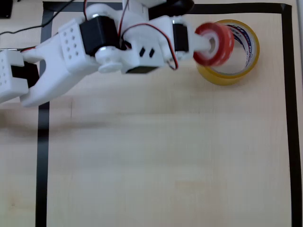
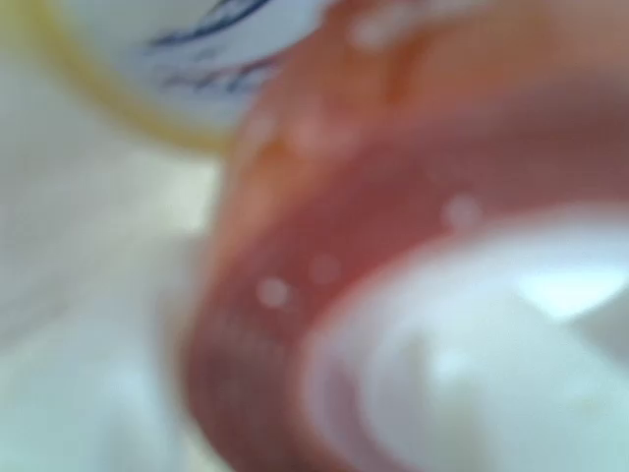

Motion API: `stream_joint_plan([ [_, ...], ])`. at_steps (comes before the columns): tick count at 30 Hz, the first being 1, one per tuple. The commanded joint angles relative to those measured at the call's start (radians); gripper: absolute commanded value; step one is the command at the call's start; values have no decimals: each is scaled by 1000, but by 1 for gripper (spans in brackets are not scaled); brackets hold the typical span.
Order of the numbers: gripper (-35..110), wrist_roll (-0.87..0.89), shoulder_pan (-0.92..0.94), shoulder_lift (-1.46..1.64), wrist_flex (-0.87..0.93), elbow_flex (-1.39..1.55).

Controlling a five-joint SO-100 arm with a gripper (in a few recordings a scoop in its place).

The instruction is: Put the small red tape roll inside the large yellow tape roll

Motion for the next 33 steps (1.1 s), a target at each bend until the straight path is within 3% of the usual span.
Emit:
stream_joint_plan([
  [1,0,21,-21,100,-83,-112],
  [10,0,23,-35,-32,-244,-115],
  [33,2,31,-9,-183,-318,-124],
])
